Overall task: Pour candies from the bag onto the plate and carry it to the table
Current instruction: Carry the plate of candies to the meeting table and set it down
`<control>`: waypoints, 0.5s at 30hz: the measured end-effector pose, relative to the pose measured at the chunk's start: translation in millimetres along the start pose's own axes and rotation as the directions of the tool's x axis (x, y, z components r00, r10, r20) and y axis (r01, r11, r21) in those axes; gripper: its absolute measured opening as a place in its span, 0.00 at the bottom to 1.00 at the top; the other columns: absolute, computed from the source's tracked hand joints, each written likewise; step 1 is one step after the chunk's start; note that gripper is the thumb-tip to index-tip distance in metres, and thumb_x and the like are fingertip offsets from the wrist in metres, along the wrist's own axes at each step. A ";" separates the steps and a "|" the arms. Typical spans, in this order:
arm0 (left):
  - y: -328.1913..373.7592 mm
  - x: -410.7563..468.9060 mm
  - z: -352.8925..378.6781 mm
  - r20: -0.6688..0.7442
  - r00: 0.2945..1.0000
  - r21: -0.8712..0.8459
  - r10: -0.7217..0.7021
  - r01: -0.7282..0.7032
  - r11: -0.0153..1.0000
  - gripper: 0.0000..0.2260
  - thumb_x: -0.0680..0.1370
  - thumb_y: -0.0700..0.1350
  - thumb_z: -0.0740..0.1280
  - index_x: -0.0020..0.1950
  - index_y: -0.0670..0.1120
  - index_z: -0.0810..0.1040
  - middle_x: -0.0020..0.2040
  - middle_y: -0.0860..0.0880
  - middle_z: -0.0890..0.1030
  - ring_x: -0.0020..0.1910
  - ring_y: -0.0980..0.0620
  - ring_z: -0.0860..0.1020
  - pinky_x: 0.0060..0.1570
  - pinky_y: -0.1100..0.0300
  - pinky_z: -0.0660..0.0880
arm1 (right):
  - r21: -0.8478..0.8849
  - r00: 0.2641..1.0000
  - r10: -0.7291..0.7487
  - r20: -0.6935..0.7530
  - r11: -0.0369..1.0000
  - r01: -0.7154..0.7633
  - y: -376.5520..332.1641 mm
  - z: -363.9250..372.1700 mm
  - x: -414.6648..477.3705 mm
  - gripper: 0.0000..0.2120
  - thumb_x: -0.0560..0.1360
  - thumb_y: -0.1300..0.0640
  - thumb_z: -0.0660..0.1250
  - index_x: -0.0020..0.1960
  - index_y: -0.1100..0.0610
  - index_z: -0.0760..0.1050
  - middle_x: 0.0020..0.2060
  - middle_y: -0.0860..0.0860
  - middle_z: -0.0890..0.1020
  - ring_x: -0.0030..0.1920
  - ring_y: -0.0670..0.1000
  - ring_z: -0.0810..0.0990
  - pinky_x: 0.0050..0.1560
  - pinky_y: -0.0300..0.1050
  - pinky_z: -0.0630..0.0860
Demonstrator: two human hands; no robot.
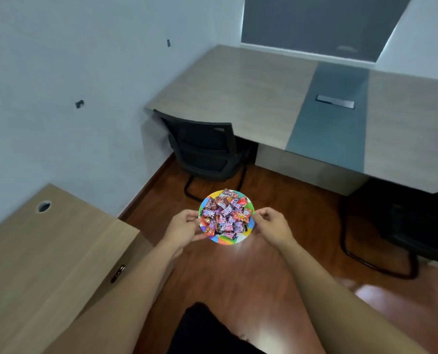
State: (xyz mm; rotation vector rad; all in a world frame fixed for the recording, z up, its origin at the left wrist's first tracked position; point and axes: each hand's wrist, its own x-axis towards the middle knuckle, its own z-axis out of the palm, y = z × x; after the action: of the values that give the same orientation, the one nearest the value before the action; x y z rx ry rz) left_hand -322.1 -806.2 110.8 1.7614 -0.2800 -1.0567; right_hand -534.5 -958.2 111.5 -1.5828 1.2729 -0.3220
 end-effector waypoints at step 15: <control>69.4 106.6 175.2 0.223 0.975 0.138 0.020 -0.052 0.989 0.10 0.84 0.40 0.71 0.65 0.42 0.80 0.59 0.43 0.86 0.55 0.47 0.88 0.43 0.55 0.88 | 0.148 0.972 0.143 -0.184 0.982 -0.117 64.5 -139.2 107.9 0.10 0.77 0.44 0.72 0.45 0.50 0.84 0.41 0.49 0.91 0.46 0.54 0.91 0.53 0.63 0.88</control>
State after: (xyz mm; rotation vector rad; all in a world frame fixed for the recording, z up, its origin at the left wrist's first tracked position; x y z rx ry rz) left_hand -373.4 -1016.1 96.9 1.7584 -0.5359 -1.2344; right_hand -628.1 -1117.4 78.4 -1.3704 1.4656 -0.4788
